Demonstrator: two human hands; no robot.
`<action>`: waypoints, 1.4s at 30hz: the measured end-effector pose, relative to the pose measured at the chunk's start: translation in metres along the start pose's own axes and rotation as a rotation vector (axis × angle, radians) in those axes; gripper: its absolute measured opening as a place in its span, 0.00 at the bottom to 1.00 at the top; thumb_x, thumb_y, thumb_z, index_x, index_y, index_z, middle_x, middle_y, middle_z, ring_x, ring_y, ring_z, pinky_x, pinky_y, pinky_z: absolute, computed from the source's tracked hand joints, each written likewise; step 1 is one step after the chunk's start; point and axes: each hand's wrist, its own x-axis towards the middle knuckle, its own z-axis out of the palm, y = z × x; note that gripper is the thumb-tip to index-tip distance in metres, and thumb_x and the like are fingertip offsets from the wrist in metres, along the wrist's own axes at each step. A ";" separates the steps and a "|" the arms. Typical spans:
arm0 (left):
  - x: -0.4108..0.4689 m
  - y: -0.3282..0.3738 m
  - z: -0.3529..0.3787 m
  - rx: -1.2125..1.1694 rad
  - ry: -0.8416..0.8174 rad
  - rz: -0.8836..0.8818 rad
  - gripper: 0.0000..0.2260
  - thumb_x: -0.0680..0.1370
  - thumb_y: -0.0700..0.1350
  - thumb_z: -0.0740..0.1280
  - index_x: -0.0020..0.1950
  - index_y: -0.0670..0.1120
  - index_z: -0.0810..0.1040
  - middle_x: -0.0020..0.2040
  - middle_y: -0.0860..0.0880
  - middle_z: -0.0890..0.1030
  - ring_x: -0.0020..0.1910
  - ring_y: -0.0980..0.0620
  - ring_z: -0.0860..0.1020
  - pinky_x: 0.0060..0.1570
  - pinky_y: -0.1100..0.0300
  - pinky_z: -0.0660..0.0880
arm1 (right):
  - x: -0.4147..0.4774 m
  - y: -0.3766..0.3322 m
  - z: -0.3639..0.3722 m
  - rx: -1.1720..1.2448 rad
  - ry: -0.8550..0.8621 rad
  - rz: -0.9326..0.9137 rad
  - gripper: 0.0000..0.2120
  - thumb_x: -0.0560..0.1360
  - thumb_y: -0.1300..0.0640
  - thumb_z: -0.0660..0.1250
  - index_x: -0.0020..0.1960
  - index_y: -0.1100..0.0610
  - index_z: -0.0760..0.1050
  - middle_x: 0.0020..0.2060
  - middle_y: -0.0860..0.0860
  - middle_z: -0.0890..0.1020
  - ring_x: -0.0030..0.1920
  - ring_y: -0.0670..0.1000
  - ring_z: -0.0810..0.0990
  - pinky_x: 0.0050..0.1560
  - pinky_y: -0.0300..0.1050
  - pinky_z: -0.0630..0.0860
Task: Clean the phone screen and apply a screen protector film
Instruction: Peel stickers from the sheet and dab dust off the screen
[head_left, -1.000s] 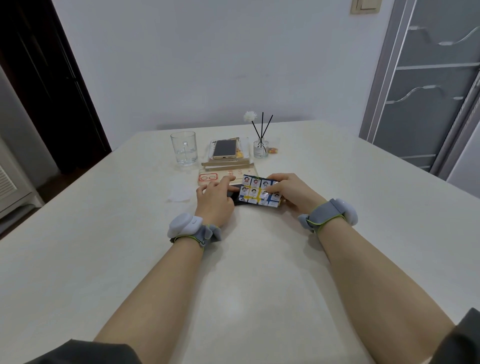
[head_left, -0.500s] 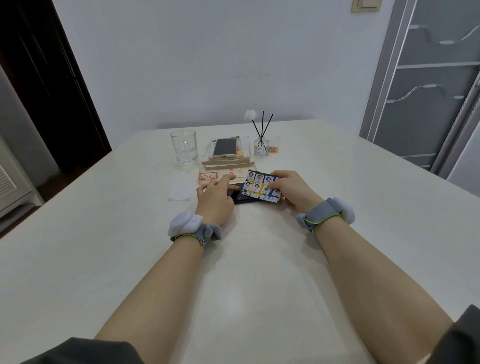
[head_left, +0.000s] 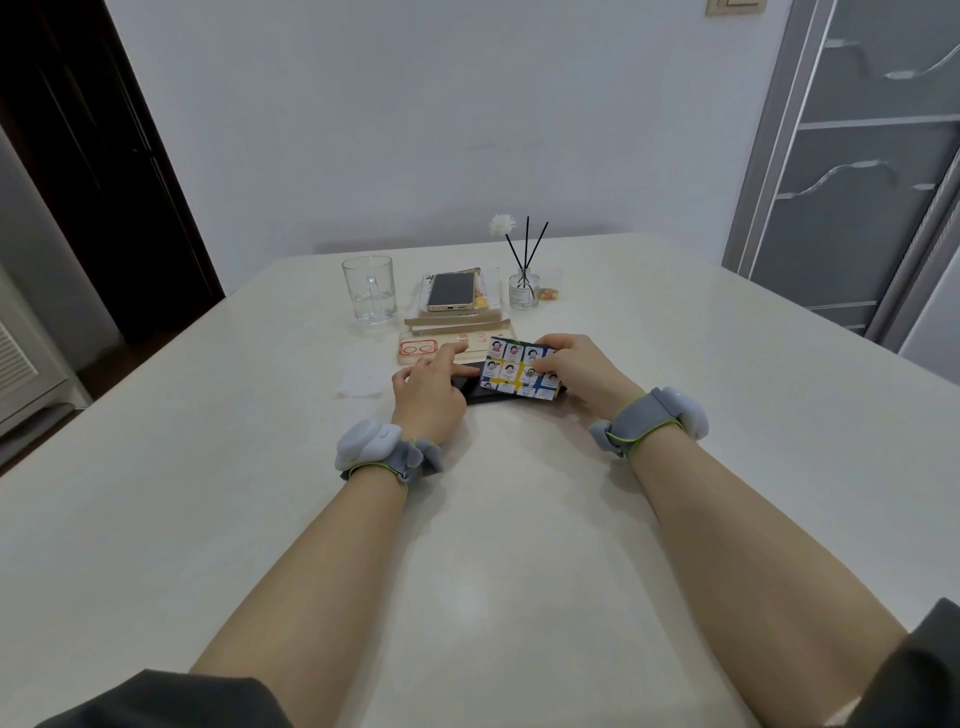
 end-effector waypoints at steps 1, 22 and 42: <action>0.000 0.000 0.000 -0.003 0.003 -0.004 0.30 0.71 0.31 0.55 0.71 0.51 0.64 0.61 0.56 0.80 0.70 0.51 0.64 0.65 0.52 0.55 | -0.001 -0.001 -0.001 -0.002 -0.036 0.014 0.10 0.76 0.70 0.60 0.54 0.65 0.76 0.49 0.63 0.81 0.38 0.54 0.79 0.30 0.37 0.77; -0.001 0.000 -0.001 0.079 -0.001 0.050 0.21 0.75 0.38 0.57 0.65 0.55 0.74 0.64 0.56 0.76 0.68 0.51 0.64 0.66 0.53 0.54 | -0.002 0.006 -0.011 -0.096 0.528 -0.144 0.04 0.71 0.63 0.65 0.41 0.56 0.77 0.36 0.53 0.79 0.36 0.51 0.75 0.31 0.38 0.68; -0.008 0.015 0.005 0.308 -0.066 0.222 0.18 0.79 0.43 0.56 0.61 0.60 0.78 0.62 0.64 0.77 0.65 0.56 0.65 0.69 0.53 0.45 | -0.010 0.006 0.000 -0.815 0.409 -0.347 0.11 0.71 0.61 0.64 0.44 0.50 0.84 0.43 0.52 0.84 0.51 0.53 0.74 0.53 0.44 0.60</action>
